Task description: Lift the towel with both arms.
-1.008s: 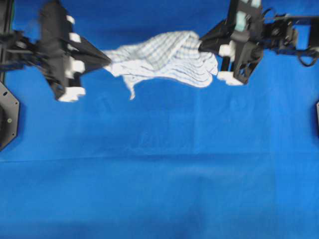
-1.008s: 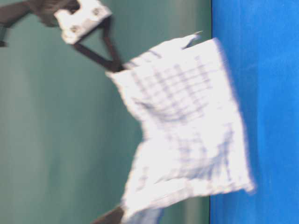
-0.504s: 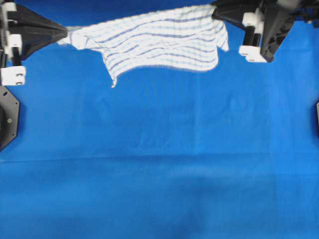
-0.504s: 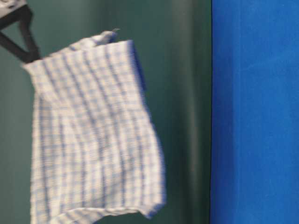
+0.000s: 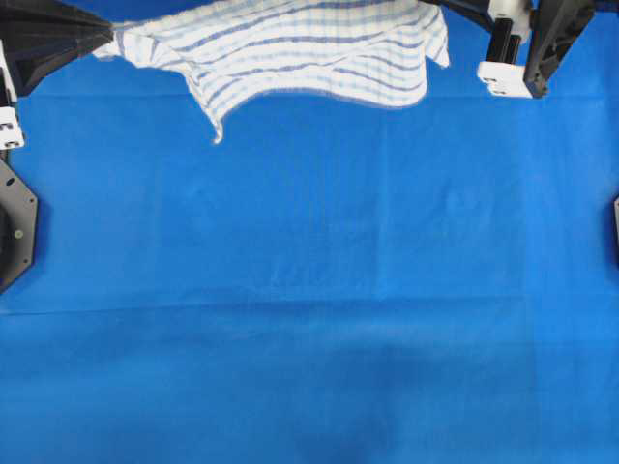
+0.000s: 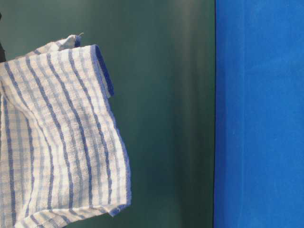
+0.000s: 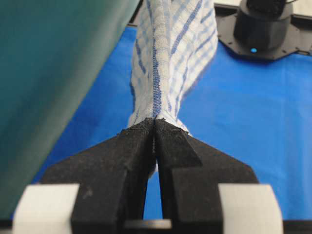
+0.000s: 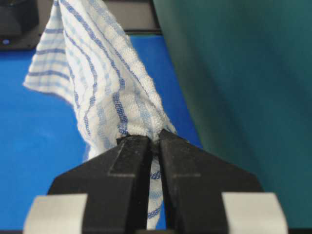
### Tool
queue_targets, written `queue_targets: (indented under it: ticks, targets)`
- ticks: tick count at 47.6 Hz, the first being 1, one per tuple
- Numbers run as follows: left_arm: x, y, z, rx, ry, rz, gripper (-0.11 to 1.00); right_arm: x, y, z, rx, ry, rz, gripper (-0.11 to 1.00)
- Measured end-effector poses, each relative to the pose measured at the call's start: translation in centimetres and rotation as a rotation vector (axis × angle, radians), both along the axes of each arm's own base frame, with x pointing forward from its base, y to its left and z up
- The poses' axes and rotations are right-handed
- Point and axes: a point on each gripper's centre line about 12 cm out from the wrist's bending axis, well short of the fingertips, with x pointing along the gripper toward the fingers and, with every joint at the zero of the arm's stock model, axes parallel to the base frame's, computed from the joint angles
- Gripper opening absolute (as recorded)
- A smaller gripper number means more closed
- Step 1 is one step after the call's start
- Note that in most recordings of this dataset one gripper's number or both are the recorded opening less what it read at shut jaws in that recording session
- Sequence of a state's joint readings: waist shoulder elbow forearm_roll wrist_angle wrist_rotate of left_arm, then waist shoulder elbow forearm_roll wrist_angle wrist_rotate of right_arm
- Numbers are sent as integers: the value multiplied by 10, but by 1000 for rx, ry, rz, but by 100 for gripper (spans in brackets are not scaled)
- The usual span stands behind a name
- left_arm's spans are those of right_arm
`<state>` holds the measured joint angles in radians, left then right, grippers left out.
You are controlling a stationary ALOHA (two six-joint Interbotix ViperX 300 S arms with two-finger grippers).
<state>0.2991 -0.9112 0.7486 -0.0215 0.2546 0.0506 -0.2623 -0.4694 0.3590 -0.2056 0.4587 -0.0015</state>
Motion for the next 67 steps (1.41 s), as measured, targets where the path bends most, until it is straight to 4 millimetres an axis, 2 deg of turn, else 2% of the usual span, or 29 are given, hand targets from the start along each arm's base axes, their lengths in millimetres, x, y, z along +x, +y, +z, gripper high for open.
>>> queue_targets:
  ticks: [12, 15, 19, 22, 25, 28, 39, 45, 50, 56, 67]
  targets:
    - [1, 1, -1, -1, 3, 2, 5, 0, 0, 0, -1, 1, 1, 9]
    - [2, 1, -1, -2, 6, 0, 18, 0, 0, 0, 3, -1, -1, 26]
    - [2, 1, -2, -2, 7, 0, 42, 0, 0, 0, 3, -1, 1, 52]
    - [2, 1, -2, -2, 7, 0, 63, 0, 0, 0, 2, -2, -1, 65]
    - [2, 1, -2, -5, 6, 2, 80, 0, 0, 0, 2, -2, -1, 67]
    - [2, 1, -1, -3, 5, 2, 90, 0, 0, 1, 2, -4, -1, 64]
    - [1, 0, 0, -5, 0, -3, 90, 0, 0, -2, 12, 0, -4, 64]
    - [4, -3, -8, -11, 19, -18, 90, -1, 1, -16, 28, 32, -5, 64]
    - [12, -6, -25, -24, 55, -40, 90, -1, 4, -38, 65, 71, 0, 64]
    - [26, -9, -56, -37, 114, -65, 90, 0, 16, -67, 111, 106, 25, 64]
    - [50, -4, -111, -51, 190, -68, 90, 5, 29, -137, 217, 180, 33, 64]
